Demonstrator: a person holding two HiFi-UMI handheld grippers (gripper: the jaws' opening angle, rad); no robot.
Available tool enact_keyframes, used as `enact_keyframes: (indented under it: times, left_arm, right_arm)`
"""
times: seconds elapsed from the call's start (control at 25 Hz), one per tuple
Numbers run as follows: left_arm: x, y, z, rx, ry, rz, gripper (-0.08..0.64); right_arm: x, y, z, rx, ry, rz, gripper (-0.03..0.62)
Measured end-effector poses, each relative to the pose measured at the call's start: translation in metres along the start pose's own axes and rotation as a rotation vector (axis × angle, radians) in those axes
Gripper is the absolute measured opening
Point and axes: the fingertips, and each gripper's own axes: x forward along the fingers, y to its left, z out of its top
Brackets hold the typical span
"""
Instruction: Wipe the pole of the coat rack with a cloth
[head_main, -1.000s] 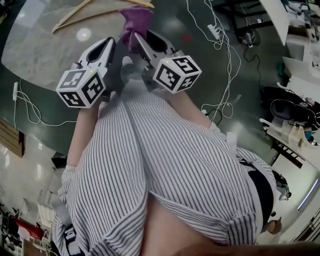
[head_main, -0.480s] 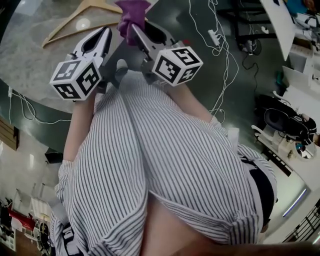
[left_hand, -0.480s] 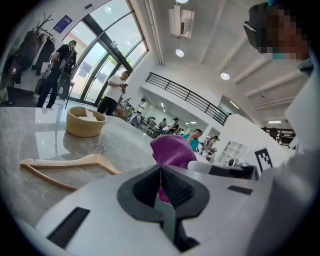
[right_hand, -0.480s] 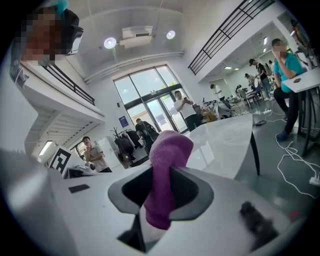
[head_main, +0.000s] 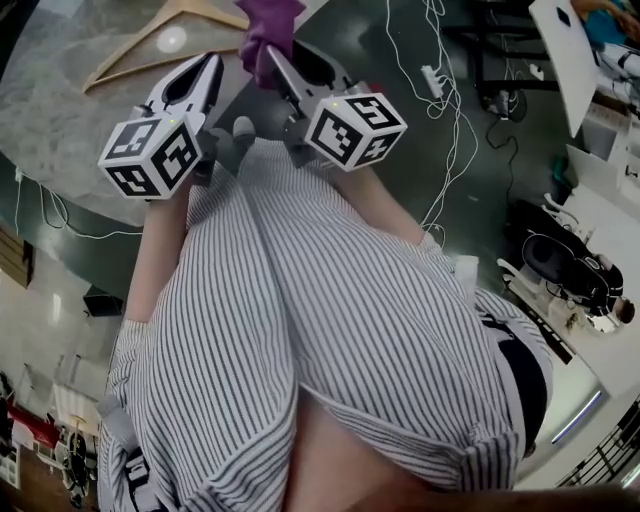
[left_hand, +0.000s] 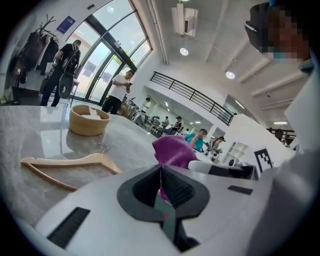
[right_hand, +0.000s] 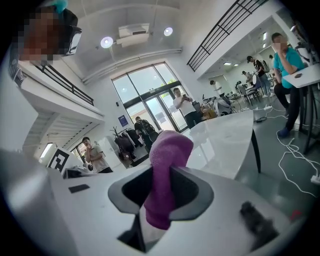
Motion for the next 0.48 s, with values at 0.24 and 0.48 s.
enact_keyframes:
  times: [0.24,0.48]
  left_arm:
    - [0.0,0.006,0.003,0.007,0.008,0.017,0.015]
    - [-0.006,0.025,0.003,-0.013,0.043,0.033,0.015]
  right_arm:
    - [0.003,-0.005,-0.001,0.024,-0.004,-0.03,0.106]
    - [0.014,-0.005,-0.007,0.034,0.017,-0.087,0.106]
